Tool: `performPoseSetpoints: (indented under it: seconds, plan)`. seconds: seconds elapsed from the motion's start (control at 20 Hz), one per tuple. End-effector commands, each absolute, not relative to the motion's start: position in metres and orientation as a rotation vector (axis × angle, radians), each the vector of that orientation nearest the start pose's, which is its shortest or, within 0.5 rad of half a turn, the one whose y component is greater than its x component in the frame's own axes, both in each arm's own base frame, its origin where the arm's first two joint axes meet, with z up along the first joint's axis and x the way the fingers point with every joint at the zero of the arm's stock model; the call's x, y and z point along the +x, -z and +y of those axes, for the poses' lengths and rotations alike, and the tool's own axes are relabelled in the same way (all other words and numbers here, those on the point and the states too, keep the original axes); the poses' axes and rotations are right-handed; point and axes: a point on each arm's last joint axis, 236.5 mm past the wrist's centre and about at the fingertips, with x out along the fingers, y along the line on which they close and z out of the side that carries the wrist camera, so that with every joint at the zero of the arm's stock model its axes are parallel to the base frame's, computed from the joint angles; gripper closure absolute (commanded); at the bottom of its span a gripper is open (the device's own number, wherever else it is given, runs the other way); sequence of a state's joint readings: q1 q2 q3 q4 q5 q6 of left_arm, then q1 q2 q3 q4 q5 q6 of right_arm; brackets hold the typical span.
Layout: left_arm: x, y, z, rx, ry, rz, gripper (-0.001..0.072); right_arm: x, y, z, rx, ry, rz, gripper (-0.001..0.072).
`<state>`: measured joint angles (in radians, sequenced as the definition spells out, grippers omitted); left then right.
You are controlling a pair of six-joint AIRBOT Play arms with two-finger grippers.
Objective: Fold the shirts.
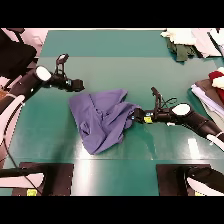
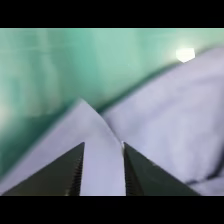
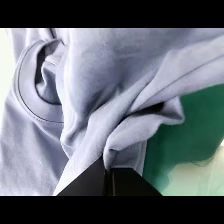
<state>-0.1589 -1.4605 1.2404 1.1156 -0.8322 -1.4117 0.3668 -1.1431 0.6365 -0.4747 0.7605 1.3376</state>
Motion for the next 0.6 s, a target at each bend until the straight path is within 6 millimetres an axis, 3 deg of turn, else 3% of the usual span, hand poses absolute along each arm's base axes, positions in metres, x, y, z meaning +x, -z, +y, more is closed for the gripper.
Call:
performPoseSetpoints:
  seconds: [0.0,0.15,0.25,0.35,0.4,0.55]
  plan:
    - [0.470,0.008,-0.168,-0.128,0.377,1.128,0.0403,0.279,0.019,0.264,0.746,-0.575,1.257,0.0692]
    - [0.469,0.030,-0.188,0.059,0.364,1.169,0.0404,0.275,0.019,0.265,0.742,-0.588,1.270,0.0692]
    - [0.470,0.037,-0.187,0.201,0.351,1.173,0.0393,0.272,0.018,0.266,0.729,-0.608,1.277,0.0692]
    - [0.472,0.041,-0.175,0.270,0.318,1.176,0.0139,0.269,0.018,0.267,0.721,-0.620,1.282,0.0692]
    - [0.474,0.042,-0.168,0.293,0.299,1.178,0.0066,0.268,0.018,0.267,0.713,-0.629,1.281,0.0692]
    - [0.480,0.041,-0.154,0.348,0.262,1.165,0.0057,0.266,0.017,0.268,0.703,-0.643,1.285,0.0692]
